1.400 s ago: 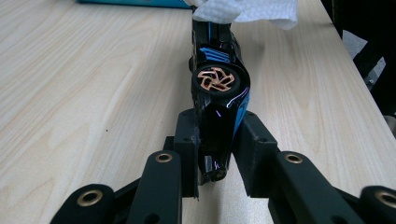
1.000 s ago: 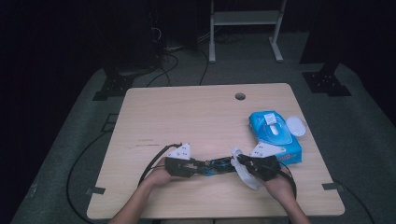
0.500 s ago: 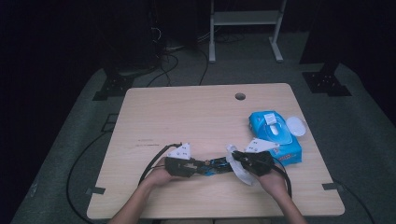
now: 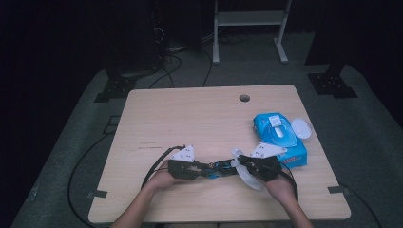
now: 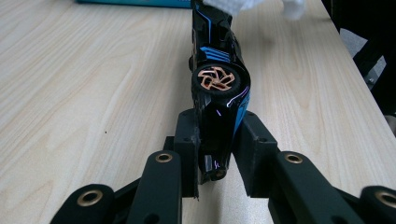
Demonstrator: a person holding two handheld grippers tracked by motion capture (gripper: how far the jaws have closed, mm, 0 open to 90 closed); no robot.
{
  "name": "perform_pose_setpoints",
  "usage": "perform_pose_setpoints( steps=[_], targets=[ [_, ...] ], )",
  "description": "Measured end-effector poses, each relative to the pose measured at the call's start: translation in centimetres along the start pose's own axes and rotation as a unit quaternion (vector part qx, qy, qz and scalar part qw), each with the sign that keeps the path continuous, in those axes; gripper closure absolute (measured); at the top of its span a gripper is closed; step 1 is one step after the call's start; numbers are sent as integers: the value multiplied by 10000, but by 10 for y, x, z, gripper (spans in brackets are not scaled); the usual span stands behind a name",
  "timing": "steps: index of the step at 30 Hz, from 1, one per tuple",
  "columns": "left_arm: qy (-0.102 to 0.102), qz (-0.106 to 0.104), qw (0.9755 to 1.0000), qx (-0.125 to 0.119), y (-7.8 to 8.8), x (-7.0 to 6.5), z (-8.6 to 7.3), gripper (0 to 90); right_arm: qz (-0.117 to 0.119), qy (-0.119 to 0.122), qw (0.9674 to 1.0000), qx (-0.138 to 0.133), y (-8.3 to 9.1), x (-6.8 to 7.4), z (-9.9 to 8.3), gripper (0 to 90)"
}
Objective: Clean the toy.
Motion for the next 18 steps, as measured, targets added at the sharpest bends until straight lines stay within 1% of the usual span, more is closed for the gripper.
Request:
perform_pose_setpoints(
  steps=[2,4,7,9,12,13,15,17,18],
  targets=[
    [-27,4,10000,12,0,0,0,716,59,-90,9999,-31,0,-4,-2,850],
    [-36,0,10000,7,-1,0,0,716,48,-152,9999,-33,5,-6,-6,850],
    [-31,-3,10000,11,-1,0,1,716,43,-159,9999,8,9,-8,-8,850],
    [-26,2,10000,16,-1,0,1,716,65,-147,9999,18,6,-5,-4,850],
    [-19,-2,10000,22,-1,0,1,716,192,50,9998,22,-5,7,6,850],
    [15,-10,10000,6,-1,-1,1,716,254,110,9996,18,-10,12,10,850],
    [8,-8,10000,-4,-2,-1,1,716,369,243,9990,23,-19,23,17,849],
    [-1,-11,10000,3,-2,-1,1,716,532,311,9981,-1,-27,34,24,849],
    [11,17,10000,15,0,0,1,714,559,361,9978,2,-30,40,27,851]
  ],
)
Point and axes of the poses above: each handheld gripper's, and its own axes: y roughly backward along the jaws, z roughly out of its top, x roughly to its left, the point moved 1 cm from there along -y, roughly forward along the jaws, and after that the axes turned 7 degrees about -z, right-handed, at the moved point
